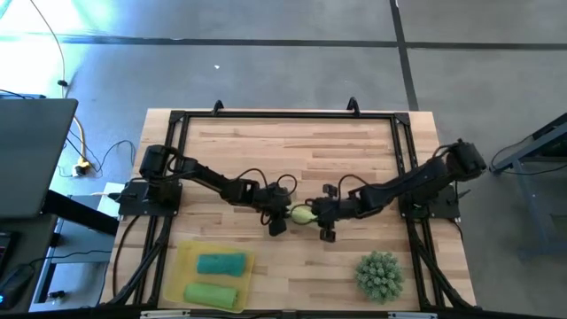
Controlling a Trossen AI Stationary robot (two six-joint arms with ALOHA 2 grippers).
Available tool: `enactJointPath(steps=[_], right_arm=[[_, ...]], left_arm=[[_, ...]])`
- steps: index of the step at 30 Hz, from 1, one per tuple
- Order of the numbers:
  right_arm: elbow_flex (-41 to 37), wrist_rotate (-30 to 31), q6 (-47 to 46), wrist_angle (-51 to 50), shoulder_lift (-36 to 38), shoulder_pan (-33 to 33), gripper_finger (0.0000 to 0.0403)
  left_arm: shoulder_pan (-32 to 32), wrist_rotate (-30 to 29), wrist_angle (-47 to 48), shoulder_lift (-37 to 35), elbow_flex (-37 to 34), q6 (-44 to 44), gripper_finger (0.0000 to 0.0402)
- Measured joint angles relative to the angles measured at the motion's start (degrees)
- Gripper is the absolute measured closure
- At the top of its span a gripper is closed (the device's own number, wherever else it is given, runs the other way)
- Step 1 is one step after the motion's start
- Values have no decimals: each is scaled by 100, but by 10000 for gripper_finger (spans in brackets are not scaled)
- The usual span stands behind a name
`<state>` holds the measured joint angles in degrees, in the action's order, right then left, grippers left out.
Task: Roll microfiber towels into tight, uniform cylinder then place into a basket
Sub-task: Roll the light green microfiber towel
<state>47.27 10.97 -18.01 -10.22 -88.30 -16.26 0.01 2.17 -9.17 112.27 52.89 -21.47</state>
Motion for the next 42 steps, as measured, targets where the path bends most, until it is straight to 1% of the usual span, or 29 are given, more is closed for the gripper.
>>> enactJointPath(steps=[3,9,13,17,22,27,30,33,36,38,39,42], right_arm=[[6,255,171,181,-328,-48,279],[9,234,144,598,-863,-41,279],[20,190,-47,574,-1085,-41,275],[45,59,-270,592,-1305,-37,259],[50,43,-449,552,-1427,-39,250],[50,12,-447,575,-1436,-37,256],[44,4,-447,583,-1438,-37,258],[39,-6,-447,605,-1442,-37,258],[30,-27,-447,699,-1446,-37,258],[30,-37,-447,789,-1452,-37,258],[29,-49,-447,825,-1453,-37,258],[25,-55,-447,836,-1453,-37,258]], left_arm=[[-2,0,-30,0,-7,-3,351],[-6,1,-34,0,-7,-44,355],[-11,12,-44,0,-7,-14,351],[-108,-285,-102,2,-20,228,331],[-254,-658,-115,-17,-23,452,284],[-351,-673,162,-386,-61,1139,242],[-444,-704,214,-673,-70,1485,226],[-565,-812,62,-833,-55,1908,216],[-688,-1066,-216,-765,-61,2469,212],[-743,-1212,-698,-558,-35,2816,212],[-777,-1298,-778,-496,-57,2974,212],[-811,-1391,-1434,-208,-36,3325,212]])
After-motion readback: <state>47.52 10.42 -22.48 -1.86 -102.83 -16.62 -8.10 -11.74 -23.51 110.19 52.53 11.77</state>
